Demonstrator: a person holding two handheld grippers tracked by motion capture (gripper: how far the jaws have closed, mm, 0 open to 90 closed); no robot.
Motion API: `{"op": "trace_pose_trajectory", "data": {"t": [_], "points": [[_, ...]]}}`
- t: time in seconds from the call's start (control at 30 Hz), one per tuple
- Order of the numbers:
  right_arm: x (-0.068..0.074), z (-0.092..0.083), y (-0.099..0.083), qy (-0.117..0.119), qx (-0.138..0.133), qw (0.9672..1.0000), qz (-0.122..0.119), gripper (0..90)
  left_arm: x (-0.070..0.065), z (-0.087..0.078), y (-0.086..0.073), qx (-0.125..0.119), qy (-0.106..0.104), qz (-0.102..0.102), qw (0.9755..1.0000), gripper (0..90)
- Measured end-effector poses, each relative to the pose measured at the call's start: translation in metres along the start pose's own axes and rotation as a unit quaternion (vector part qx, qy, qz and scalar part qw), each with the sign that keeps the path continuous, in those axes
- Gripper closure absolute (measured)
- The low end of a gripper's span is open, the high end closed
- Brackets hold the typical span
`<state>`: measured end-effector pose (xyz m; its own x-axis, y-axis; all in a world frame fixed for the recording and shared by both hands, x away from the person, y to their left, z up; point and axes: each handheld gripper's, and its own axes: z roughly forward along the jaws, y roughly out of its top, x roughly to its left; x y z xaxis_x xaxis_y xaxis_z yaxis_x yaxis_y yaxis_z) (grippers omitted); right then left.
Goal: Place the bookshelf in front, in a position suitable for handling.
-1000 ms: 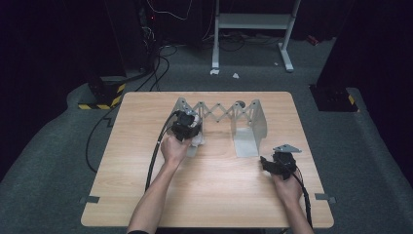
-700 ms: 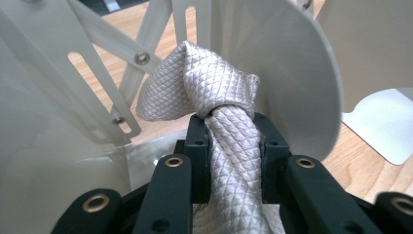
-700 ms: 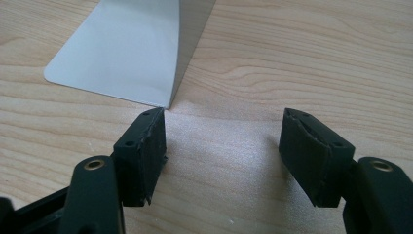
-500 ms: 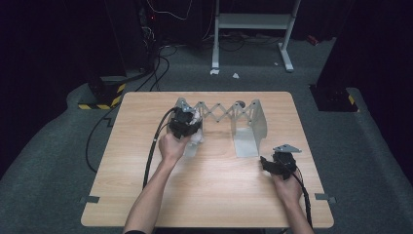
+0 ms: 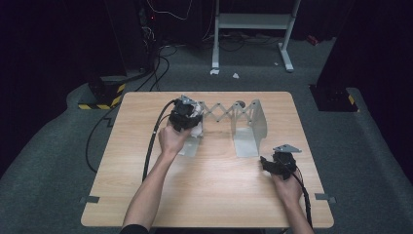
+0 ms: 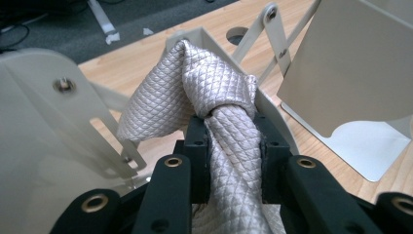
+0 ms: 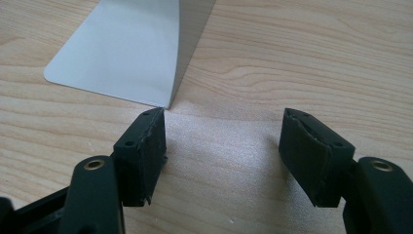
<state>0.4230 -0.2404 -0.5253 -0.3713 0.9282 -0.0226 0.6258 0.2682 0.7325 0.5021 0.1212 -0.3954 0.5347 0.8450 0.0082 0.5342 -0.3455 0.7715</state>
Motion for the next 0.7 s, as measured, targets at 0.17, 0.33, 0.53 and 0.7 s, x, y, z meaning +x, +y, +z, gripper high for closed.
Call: {"op": "trace_pose_trajectory", "data": {"t": [0.17,0.33,0.53,0.7], "points": [[0.0,0.0,0.0,0.0,0.0,1.0,0.0,34.3,0.003,0.003,0.006,-0.002,0.005,0.0,1.0,72.1],[0.0,0.0,0.0,0.0,0.0,1.0,0.0,34.3,0.005,0.011,0.007,0.002,0.014,0.0,0.9999,71.5],[0.0,0.0,0.0,0.0,0.0,1.0,0.0,34.3,0.005,0.025,0.003,0.025,0.02,0.001,0.9995,71.3],[0.0,0.0,0.0,0.0,0.0,1.0,0.0,34.3,0.002,0.036,0.0,0.04,0.031,0.007,0.9987,70.8]]}}
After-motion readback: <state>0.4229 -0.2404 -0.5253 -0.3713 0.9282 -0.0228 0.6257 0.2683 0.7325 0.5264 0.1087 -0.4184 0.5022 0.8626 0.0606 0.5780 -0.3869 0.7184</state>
